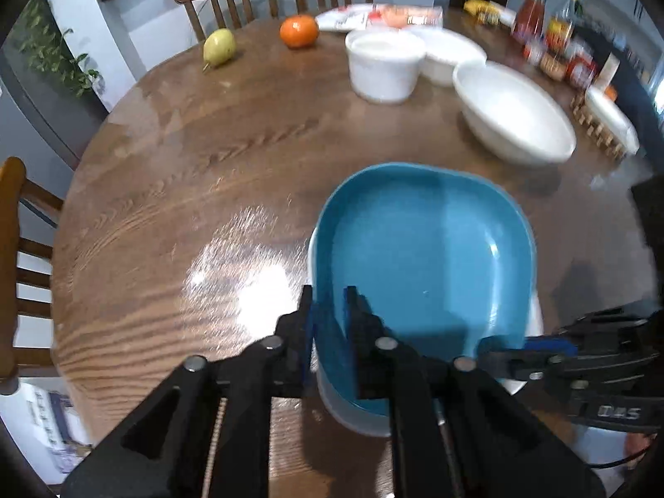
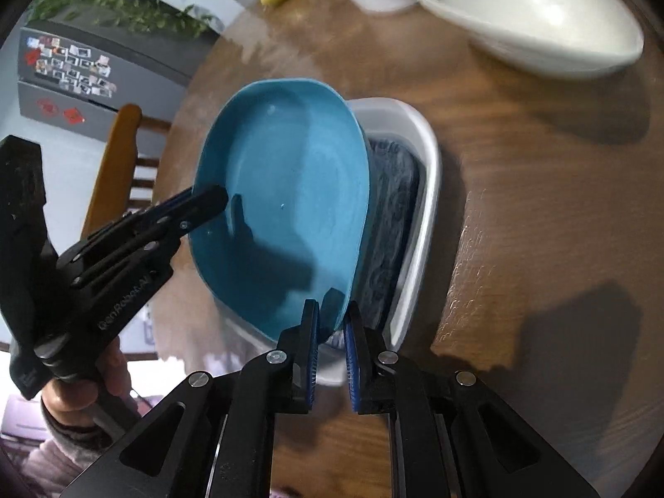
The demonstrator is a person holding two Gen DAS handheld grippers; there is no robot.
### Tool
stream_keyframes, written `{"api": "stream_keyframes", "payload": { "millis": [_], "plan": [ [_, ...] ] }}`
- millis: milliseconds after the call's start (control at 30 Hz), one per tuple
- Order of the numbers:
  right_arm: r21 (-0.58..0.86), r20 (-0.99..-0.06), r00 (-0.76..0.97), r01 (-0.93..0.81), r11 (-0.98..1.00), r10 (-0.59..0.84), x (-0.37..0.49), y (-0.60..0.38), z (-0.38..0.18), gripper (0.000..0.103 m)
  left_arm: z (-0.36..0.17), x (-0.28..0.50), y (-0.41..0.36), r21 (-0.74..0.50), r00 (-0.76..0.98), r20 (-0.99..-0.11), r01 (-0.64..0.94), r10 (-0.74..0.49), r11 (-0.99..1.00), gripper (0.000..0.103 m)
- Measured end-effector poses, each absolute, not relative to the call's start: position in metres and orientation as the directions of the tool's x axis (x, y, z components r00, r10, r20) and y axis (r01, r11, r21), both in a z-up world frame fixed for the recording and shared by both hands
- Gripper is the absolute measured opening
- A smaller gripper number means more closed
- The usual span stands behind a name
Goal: Organize plates and bowls
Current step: 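Lift the teal plate and lower it onto the stacked square plates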
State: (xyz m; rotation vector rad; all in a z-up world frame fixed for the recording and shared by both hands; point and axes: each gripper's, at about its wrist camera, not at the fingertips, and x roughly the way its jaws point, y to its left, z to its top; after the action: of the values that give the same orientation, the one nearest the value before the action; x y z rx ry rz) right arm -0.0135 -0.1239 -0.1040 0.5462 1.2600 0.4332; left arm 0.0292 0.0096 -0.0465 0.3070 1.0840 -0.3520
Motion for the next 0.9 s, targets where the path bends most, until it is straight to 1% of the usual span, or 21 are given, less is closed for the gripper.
{"api": "stream_keyframes", "payload": {
  "millis": [167, 300, 400, 533, 700, 767, 800, 833, 867, 900],
  "plan": [
    [0.576, -0.79, 0.259, -0.002, 0.818, 0.556, -0.01, -0.121, -0.1, 0.013, -0.062, 0.029, 0.005, 0.121, 0.395, -0.916, 0.432, -0.068, 0.894, 0.014],
    [0.5, -0.826, 0.277, -0.04, 0.865, 0.49, -0.002, -0.115, -0.093, 0.013, -0.066, 0.026, -0.003, 0.197, 0.428, -0.904, 0.452, -0.018, 0.87, 0.015],
    [0.467, -0.841, 0.285, -0.05, 0.883, 0.461, 0.01, -0.115, -0.091, 0.013, -0.066, 0.034, -0.004, 0.197, 0.426, -0.905, 0.44, -0.011, 0.876, 0.015],
    [0.408, -0.856, 0.318, -0.069, 0.91, 0.408, 0.028, -0.118, -0.086, 0.013, -0.068, 0.046, -0.006, 0.228, 0.449, -0.893, 0.413, 0.021, 0.882, 0.016],
    [0.361, -0.864, 0.341, -0.093, 0.928, 0.371, 0.061, -0.113, -0.083, 0.013, -0.067, 0.066, 0.002, 0.201, 0.434, -0.9, 0.332, 0.04, 0.922, 0.019],
    [0.328, -0.872, 0.352, -0.097, 0.94, 0.341, 0.069, -0.11, -0.081, 0.013, -0.066, 0.072, 0.001, 0.169, 0.423, -0.906, 0.322, 0.018, 0.932, 0.022],
    [0.319, -0.873, 0.356, -0.097, 0.943, 0.332, 0.07, -0.11, -0.081, 0.013, -0.065, 0.074, 0.002, 0.16, 0.424, -0.906, 0.314, 0.013, 0.936, 0.025],
    [0.314, -0.873, 0.361, -0.099, 0.944, 0.328, 0.071, -0.11, -0.08, 0.013, -0.065, 0.077, 0.004, 0.159, 0.429, -0.903, 0.301, 0.015, 0.94, 0.034],
    [0.309, -0.872, 0.368, -0.1, 0.946, 0.324, 0.071, -0.111, -0.079, 0.014, -0.065, 0.078, 0.004, 0.159, 0.432, -0.902, 0.29, 0.019, 0.944, 0.04],
    [0.301, -0.873, 0.371, -0.101, 0.948, 0.316, 0.07, -0.111, -0.079, 0.016, -0.065, 0.079, 0.007, 0.155, 0.434, -0.901, 0.278, 0.02, 0.948, 0.051]
  ]
}}
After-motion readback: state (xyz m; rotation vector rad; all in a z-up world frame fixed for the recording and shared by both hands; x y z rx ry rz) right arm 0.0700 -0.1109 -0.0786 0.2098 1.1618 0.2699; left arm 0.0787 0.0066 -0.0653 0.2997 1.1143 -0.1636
